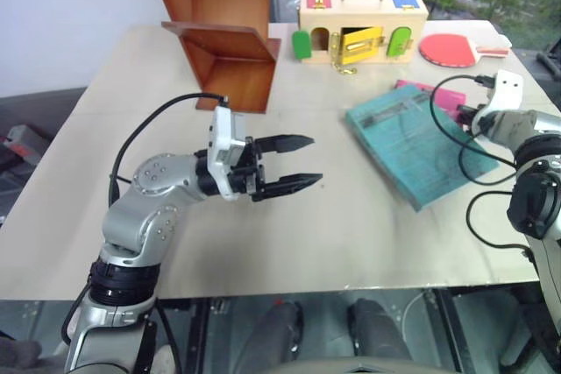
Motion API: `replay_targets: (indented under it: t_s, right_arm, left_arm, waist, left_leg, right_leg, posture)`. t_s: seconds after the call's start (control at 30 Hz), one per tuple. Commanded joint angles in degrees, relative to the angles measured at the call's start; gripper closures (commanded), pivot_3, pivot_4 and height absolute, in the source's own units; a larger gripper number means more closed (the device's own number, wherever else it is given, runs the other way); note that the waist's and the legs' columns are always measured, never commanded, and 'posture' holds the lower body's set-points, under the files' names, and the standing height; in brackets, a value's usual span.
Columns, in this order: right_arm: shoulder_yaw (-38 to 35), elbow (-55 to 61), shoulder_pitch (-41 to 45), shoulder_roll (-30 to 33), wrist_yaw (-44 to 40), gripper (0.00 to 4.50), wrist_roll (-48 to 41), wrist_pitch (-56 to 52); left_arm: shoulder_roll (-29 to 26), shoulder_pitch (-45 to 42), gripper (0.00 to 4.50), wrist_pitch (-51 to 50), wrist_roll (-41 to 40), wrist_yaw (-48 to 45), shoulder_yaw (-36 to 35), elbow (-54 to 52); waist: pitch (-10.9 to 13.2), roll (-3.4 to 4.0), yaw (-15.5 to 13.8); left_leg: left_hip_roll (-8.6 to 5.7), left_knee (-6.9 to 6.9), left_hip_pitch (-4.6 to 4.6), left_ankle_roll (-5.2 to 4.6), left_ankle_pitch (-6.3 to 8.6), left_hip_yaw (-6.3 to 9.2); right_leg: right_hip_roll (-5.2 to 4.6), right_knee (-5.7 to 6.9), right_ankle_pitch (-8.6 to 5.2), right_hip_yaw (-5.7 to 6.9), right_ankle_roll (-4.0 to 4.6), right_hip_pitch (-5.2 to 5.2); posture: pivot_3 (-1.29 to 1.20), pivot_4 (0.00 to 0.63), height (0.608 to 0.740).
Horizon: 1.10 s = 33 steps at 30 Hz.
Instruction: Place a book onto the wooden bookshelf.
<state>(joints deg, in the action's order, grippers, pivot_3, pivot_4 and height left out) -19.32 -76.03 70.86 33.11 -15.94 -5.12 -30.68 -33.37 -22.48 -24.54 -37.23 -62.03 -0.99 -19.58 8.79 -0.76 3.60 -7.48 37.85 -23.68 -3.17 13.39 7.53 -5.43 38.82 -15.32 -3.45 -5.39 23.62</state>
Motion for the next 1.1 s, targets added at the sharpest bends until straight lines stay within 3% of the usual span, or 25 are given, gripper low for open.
replay_targets:
  t_s: [0.03, 0.1, 0.33, 0.7, 1.1]
  right_arm:
    - [1.8, -0.9, -0.5, -2.3, -6.1, 3.89, 0.7, -2.5]
    - [2.7, -0.7, -0.2, -2.7, -8.6, 3.89, 1.3, -2.4]
    - [-1.1, -0.3, 1.4, -0.4, 3.0, 3.89, -0.7, 6.4]
    - [-3.3, -1.4, 0.1, -2.0, 11.9, 3.89, -0.9, 8.9]
    - [-1.3, -1.5, -0.6, -5.9, 3.9, 3.89, 0.5, 5.8]
  left_arm:
    - [-0.1, 0.1, 1.36, 1.0, 0.0, 0.5, -0.2, -2.0]
    - [-0.1, 0.1, 1.36, 1.0, -0.1, 0.6, -0.1, -2.1]
    - [0.2, 0.5, 1.36, 1.0, -0.2, 1.0, 0.1, -2.2]
    - [1.1, 0.8, 1.36, 1.6, 0.1, 1.7, 0.6, -1.7]
    - [-0.2, 2.1, 1.36, 1.8, -0.2, 3.0, -0.5, -2.9]
  waist:
    - [0.0, 0.00, 0.4]
    - [0.0, 0.01, 0.5]
    - [0.0, 0.02, 0.1]
    - [0.0, 0.06, -0.2]
    - [0.0, 0.06, 0.5]
  left_leg:
    - [0.00, 0.00, 0.00, 0.00, 0.00, 0.00]
    - [0.01, 0.00, 0.01, 0.00, 0.00, -0.01]
    - [0.05, 0.00, 0.02, 0.01, 0.01, -0.04]
    - [0.04, -0.08, -0.05, 0.01, 0.00, -0.04]
    - [0.04, -0.08, -0.02, 0.01, 0.00, -0.07]
  right_leg:
    - [0.01, 0.00, 0.00, 0.00, 0.00, 0.00]
    - [0.02, 0.00, 0.00, -0.02, 0.00, 0.00]
    - [0.06, 0.02, 0.01, -0.07, 0.01, 0.02]
    - [0.05, -0.05, 0.01, -0.07, 0.02, 0.08]
    - [0.07, -0.04, 0.01, -0.11, 0.02, 0.07]
  posture:
    - [0.00, 0.150, 0.740]
    - [0.00, 0.150, 0.740]
    - [0.00, 0.150, 0.740]
    - [0.00, 0.150, 0.740]
    - [0.00, 0.150, 0.740]
